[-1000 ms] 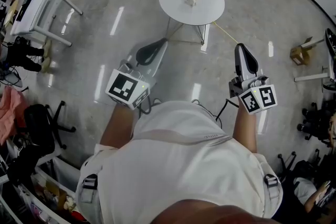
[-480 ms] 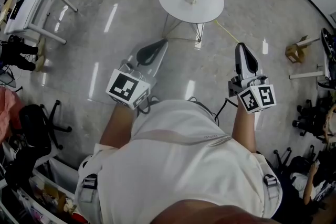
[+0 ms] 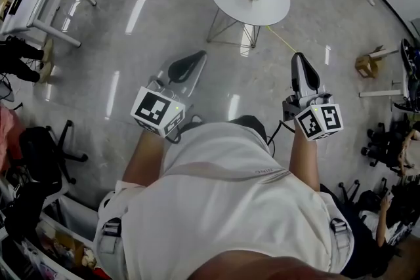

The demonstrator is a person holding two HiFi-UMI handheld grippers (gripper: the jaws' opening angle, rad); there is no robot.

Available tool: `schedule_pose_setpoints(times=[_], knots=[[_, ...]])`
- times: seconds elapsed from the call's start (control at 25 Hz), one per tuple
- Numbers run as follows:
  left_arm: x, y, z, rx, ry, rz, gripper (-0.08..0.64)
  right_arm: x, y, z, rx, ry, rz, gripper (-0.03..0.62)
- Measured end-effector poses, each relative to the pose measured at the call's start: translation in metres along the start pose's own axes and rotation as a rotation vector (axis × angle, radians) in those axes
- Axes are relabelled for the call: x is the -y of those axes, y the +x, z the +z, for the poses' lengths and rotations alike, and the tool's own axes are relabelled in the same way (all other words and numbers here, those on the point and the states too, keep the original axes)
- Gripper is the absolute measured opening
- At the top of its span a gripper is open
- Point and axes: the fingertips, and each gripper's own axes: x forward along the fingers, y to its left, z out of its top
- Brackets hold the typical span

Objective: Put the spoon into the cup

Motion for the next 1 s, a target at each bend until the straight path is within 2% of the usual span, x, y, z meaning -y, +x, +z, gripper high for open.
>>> schedule_pose_setpoints(times=[0.12, 0.36, 0.6, 0.8, 1.0], knots=[[-0.009, -0.001, -0.007, 0.008, -0.025, -0.003, 0.002, -0.006, 0.014, -0.002, -0.031, -0.039, 0.010, 0.012], [-0.037, 0.008, -0.011, 0.015, -0.064, 0.040, 0.002, 0.013, 0.051, 0.001, -0.045, -0.015, 0.024, 0.012], [-0.073, 0.046, -0.012, -0.018, -0.049, 0.124, 0.002, 0.048, 0.114, -0.008, -0.051, 0.075, 0.112, 0.012], [-0.093, 0.113, 0.004, -0.015, -0.015, 0.153, 0.002, 0.113, 0.159, 0.009, 0.003, 0.089, 0.146, 0.012], [-0.093, 0.200, 0.015, -0.018, -0.010, 0.148, 0.002, 0.202, 0.182, 0.016, 0.013, 0.123, 0.120, 0.012]])
